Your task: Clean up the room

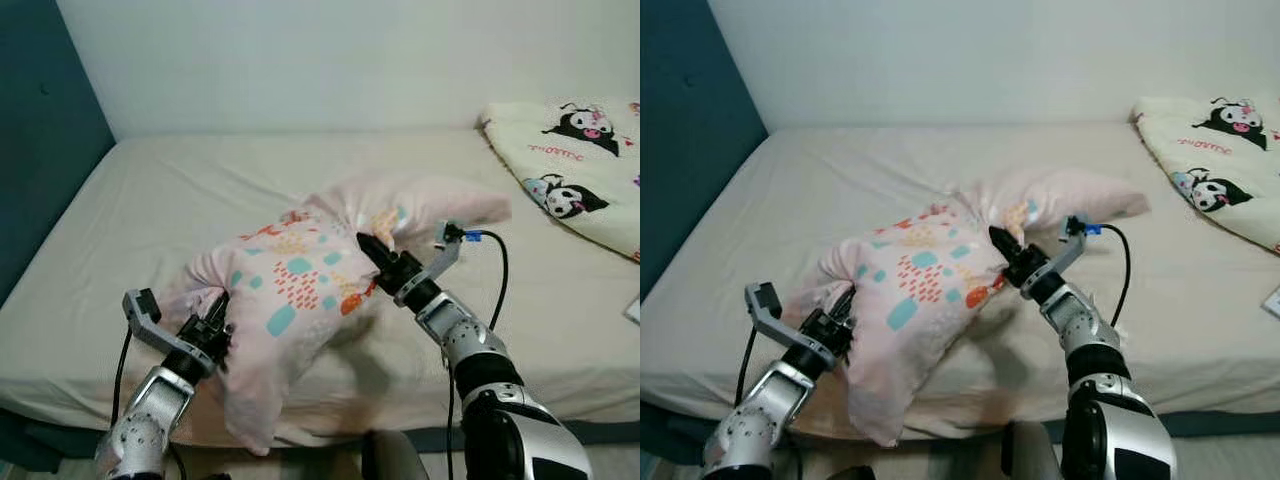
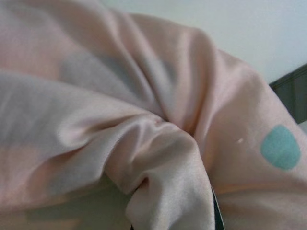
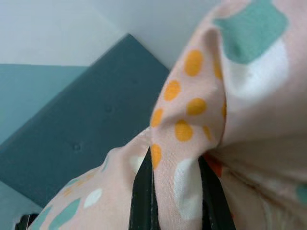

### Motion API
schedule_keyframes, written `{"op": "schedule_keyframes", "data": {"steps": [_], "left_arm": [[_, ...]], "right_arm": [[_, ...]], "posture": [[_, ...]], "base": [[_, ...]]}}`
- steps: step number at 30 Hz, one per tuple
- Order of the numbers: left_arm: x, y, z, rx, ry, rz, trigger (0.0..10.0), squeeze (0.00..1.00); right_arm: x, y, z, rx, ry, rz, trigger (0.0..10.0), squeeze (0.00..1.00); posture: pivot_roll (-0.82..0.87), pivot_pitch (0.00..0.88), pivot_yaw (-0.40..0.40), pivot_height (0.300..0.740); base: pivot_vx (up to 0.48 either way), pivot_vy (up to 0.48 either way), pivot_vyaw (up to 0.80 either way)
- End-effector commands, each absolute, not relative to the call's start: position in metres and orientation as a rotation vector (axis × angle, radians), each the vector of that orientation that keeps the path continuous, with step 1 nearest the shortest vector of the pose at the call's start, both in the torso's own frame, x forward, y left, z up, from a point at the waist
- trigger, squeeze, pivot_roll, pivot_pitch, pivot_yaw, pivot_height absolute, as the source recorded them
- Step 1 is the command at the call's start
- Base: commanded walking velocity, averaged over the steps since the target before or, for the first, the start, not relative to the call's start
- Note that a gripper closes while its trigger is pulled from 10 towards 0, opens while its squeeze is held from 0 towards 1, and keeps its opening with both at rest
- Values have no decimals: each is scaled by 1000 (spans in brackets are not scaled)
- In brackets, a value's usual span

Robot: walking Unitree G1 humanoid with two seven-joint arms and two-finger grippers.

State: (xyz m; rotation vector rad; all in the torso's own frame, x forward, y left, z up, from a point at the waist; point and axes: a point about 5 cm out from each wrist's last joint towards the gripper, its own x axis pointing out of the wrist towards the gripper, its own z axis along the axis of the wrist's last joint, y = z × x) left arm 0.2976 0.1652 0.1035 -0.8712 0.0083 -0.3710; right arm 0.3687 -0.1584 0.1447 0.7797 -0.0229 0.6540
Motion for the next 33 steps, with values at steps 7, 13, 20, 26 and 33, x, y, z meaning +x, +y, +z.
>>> {"op": "schedule_keyframes", "data": {"steps": [7, 13, 20, 26, 33], "left_arm": [[317, 159, 128, -832, -91, -366, 10000, 0], [318, 155, 129, -826, -77, -380, 10000, 0], [314, 149, 118, -786, -16, -374, 10000, 0], [311, 149, 107, -836, -9, -331, 10000, 0], [308, 148, 100, -803, 4, -319, 10000, 0]], "right_arm": [[369, -161, 192, 719, -238, 767, 0, 0], [370, -161, 197, 706, -248, 771, 0, 0], [368, -159, 196, 702, -239, 775, 0, 0], [366, -156, 195, 694, -233, 779, 0, 0], [365, -152, 192, 685, -223, 780, 0, 0]], "posture": [[-92, 30, 13, 636], [-92, 25, 11, 655], [-89, 24, 9, 683], [-86, 22, 12, 707], [-88, 24, 17, 731]], "base": [[0, 0, 0], [0, 0, 0], [-411, 0, 0], [-336, 0, 0], [0, 0, 0]]}}
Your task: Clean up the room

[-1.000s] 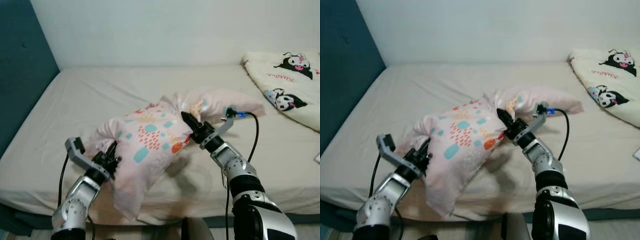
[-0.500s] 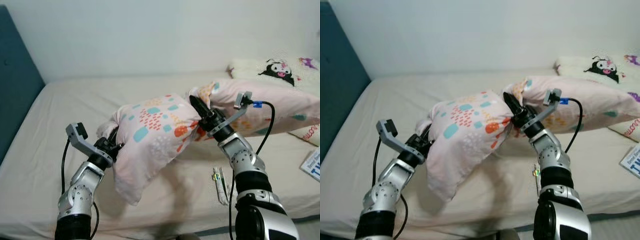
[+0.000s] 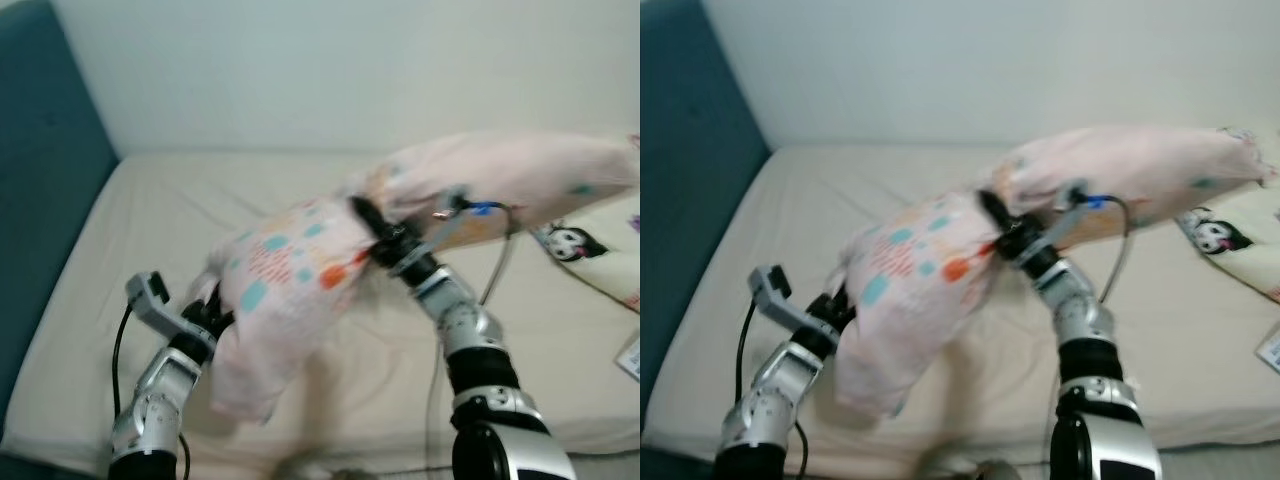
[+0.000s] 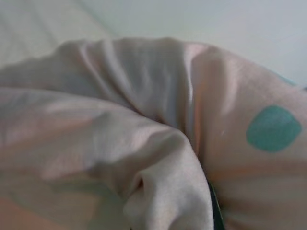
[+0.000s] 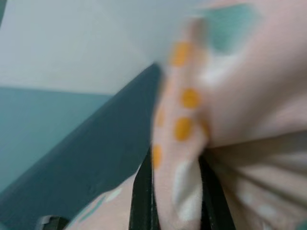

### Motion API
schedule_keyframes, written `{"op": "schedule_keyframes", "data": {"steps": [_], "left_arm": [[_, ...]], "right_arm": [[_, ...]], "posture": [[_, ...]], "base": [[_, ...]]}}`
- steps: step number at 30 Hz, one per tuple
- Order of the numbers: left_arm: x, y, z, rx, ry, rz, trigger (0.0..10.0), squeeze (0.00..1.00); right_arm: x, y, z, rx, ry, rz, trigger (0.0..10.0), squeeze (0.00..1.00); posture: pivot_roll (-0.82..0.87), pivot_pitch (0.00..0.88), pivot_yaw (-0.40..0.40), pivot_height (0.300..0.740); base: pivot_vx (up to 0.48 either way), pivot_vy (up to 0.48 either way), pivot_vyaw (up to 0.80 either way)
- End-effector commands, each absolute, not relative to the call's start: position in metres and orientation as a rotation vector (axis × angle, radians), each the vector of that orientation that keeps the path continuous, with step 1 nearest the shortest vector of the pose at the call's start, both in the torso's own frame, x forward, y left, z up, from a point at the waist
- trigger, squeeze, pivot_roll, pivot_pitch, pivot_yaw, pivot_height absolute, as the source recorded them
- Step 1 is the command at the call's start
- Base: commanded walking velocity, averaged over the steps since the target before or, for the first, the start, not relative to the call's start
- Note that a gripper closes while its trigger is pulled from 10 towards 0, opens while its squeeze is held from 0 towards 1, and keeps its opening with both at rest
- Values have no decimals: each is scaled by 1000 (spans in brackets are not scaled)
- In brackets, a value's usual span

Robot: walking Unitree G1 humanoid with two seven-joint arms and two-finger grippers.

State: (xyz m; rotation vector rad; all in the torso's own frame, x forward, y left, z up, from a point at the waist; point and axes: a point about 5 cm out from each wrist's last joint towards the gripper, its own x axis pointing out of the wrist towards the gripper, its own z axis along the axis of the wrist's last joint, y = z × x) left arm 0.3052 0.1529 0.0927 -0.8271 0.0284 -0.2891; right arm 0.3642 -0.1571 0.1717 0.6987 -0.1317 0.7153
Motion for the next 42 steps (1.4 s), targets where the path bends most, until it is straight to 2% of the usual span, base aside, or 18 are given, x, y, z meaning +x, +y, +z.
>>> {"op": "schedule_keyframes", "data": {"steps": [1, 2, 3, 4, 5, 14, 23, 42], "left_arm": [[308, 149, 97, -792, 12, -312, 10000, 0], [307, 149, 96, -783, 17, -307, 10000, 0], [307, 149, 94, -772, 20, -302, 10000, 0], [307, 149, 94, -772, 20, -302, 10000, 0], [306, 150, 92, -760, 26, -295, 10000, 0], [307, 152, 79, -637, 57, -235, 10000, 0], [312, 150, 73, -526, 85, -158, 10000, 0], [315, 154, 62, -438, 124, -72, 10000, 0]], "right_arm": [[365, -151, 191, 677, -217, 769, 0, 0], [365, -151, 189, 671, -213, 761, 0, 0], [366, -152, 188, 666, -208, 746, 3294, 0], [366, -152, 188, 666, -208, 746, 3294, 0], [366, -152, 186, 668, -206, 736, 10000, 0], [364, -153, 184, 667, -219, 724, 10000, 0], [361, -157, 178, 684, -221, 716, 10000, 0], [355, -152, 162, 692, -174, 737, 10000, 0]], "posture": [[-88, 24, 17, 736], [-88, 24, 17, 740], [-87, 25, 19, 740], [-87, 25, 19, 740], [-87, 25, 19, 740], [-89, 23, 21, 740], [-92, 20, 21, 740], [-96, 24, 27, 740]], "base": [[0, 0, 0], [0, 0, 0], [0, 0, 0], [0, 0, 0], [0, 0, 0], [0, 0, 0], [0, 0, 788], [0, 0, 788]]}}
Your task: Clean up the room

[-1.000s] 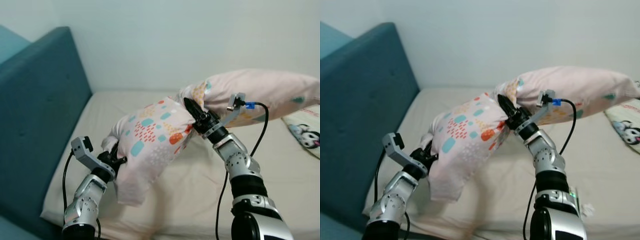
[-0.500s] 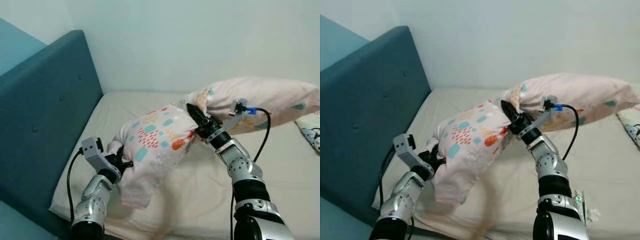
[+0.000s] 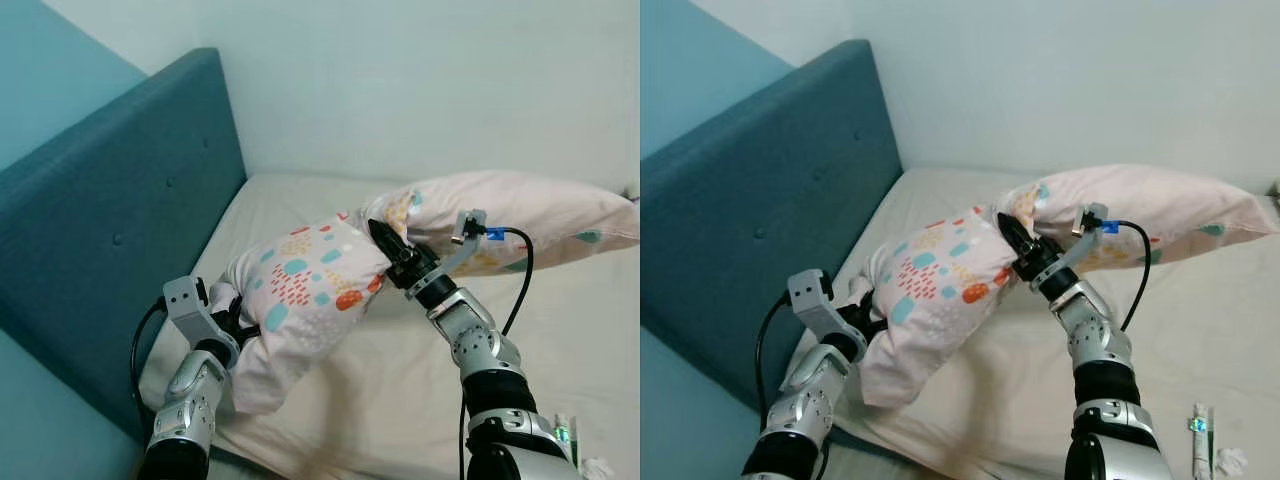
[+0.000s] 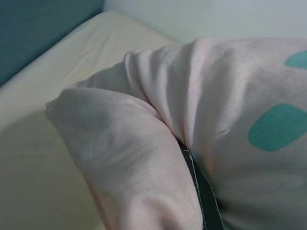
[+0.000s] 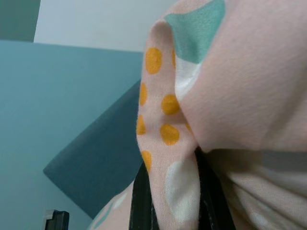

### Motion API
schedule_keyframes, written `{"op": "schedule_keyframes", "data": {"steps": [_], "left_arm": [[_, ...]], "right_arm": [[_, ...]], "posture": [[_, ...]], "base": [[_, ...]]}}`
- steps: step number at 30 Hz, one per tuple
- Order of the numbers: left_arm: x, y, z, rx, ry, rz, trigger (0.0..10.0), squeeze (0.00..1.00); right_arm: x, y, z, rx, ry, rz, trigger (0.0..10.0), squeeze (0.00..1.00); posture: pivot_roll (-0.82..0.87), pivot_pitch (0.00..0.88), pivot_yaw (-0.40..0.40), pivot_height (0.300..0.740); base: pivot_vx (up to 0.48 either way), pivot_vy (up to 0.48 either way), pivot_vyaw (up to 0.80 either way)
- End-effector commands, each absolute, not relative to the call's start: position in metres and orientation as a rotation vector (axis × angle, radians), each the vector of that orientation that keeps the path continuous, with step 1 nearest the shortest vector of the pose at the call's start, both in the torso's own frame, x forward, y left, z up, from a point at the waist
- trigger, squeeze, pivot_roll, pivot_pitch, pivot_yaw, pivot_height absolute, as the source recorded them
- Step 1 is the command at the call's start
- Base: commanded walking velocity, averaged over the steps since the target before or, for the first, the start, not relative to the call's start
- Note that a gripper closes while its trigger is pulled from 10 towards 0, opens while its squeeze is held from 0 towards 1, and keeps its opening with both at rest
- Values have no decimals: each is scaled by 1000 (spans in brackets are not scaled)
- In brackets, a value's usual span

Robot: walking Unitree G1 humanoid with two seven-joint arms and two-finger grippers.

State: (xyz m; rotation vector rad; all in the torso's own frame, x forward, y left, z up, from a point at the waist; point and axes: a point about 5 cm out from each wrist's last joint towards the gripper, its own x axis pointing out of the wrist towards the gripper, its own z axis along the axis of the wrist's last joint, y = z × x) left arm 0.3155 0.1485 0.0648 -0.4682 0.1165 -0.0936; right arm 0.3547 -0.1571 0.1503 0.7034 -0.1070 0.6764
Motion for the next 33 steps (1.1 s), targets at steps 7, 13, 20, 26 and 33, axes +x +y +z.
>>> {"op": "schedule_keyframes", "data": {"steps": [7, 13, 20, 26, 33], "left_arm": [[314, 155, 58, -452, 141, -65, 10000, 0], [316, 153, 56, -448, 163, -67, 10000, 0], [316, 153, 56, -441, 152, -66, 10000, 0], [317, 152, 59, -444, 131, -91, 10000, 0], [318, 147, 60, -456, 127, -116, 10000, 0]], "right_arm": [[355, -152, 161, 682, -168, 729, 10000, 0], [355, -151, 161, 680, -163, 732, 10000, 0], [355, -151, 161, 679, -166, 732, 10000, 0], [356, -154, 162, 691, -174, 707, 10000, 0], [356, -158, 162, 698, -182, 687, 10000, 0]], "posture": [[-100, 24, 27, 740], [-100, 23, 26, 740], [-100, 21, 27, 740], [-103, 23, 29, 740], [-107, 21, 30, 740]], "base": [[0, 0, 788], [-146, 193, 791], [-84, 110, 788], [0, 0, 783], [0, 0, 734]]}}
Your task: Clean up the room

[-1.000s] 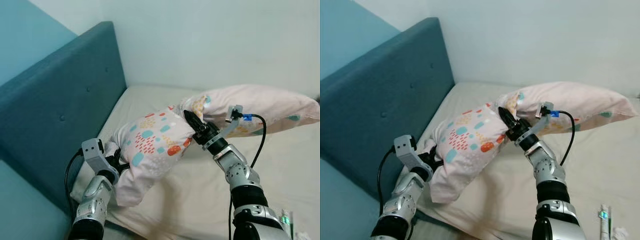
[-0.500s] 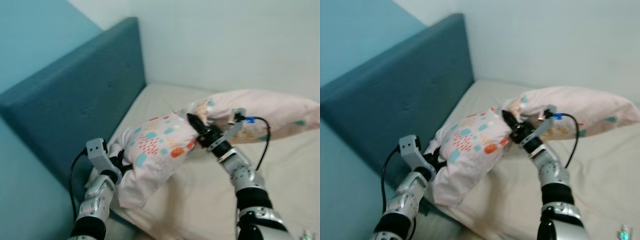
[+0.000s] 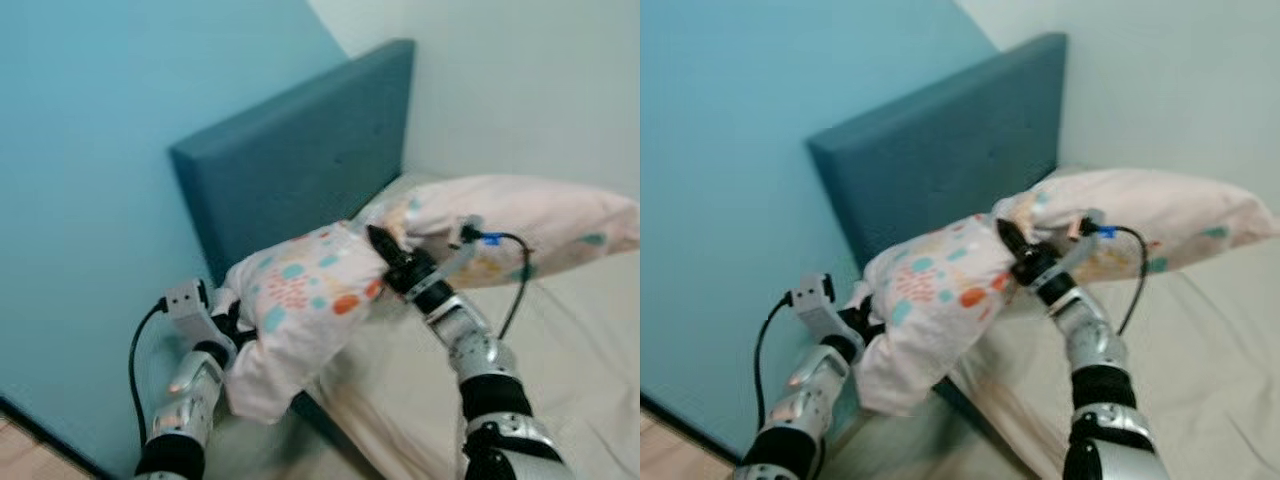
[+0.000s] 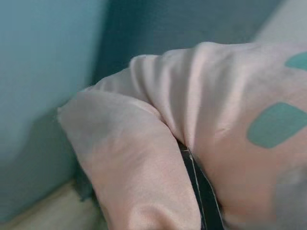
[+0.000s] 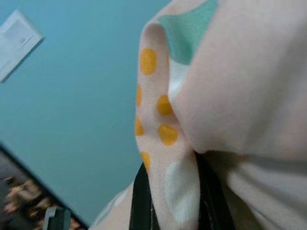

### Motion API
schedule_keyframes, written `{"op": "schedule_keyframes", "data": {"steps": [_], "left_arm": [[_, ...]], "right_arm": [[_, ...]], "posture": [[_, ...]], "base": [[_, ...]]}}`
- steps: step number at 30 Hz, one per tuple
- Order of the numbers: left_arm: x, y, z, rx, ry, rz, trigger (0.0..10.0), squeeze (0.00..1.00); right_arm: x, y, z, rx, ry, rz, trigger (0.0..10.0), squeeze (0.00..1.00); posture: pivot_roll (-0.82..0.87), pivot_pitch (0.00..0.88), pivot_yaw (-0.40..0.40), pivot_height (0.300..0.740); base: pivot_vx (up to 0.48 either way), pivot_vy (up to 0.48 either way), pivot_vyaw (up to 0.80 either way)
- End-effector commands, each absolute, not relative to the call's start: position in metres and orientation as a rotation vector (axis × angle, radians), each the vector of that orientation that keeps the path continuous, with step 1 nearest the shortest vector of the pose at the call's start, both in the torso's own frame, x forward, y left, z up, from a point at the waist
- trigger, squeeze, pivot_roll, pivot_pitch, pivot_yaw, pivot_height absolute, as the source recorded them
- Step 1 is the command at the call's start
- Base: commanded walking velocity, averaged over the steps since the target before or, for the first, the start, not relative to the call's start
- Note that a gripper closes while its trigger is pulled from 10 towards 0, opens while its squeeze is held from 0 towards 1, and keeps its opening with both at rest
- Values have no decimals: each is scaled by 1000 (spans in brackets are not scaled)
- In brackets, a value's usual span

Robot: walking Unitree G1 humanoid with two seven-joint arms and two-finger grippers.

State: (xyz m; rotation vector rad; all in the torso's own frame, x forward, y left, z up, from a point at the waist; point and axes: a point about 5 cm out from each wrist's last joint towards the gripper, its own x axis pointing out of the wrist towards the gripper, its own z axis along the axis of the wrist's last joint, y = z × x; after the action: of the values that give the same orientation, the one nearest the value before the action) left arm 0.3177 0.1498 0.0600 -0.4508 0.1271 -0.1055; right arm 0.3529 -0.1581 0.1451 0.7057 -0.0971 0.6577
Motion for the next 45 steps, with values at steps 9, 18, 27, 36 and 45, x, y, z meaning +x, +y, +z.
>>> {"op": "schedule_keyframes", "data": {"steps": [9, 18, 27, 36, 45], "left_arm": [[320, 134, 60, -426, 143, -171, 10000, 0], [322, 120, 62, -441, 148, -204, 10000, 0], [323, 127, 61, -494, 148, -167, 10000, 1000], [323, 149, 58, -441, 162, -133, 10000, 1000], [289, 200, 17, -276, 507, -282, 10000, 1000]], "right_arm": [[362, -163, 158, 700, -149, 592, 10000, 0], [362, -166, 157, 709, -151, 563, 10000, 0], [361, -165, 154, 708, -147, 554, 10000, 0], [360, -165, 153, 695, -142, 548, 10000, 0], [365, -186, 161, 665, -194, 446, 10000, 0]], "posture": [[-109, 16, 29, 740], [-113, 23, 33, 740], [-114, 29, 36, 740], [-114, 33, 36, 740], [-102, 32, 40, 740]], "base": [[0, -305, 0], [0, -160, 0], [0, 0, 0], [0, 0, 0], [0, 0, 0]]}}
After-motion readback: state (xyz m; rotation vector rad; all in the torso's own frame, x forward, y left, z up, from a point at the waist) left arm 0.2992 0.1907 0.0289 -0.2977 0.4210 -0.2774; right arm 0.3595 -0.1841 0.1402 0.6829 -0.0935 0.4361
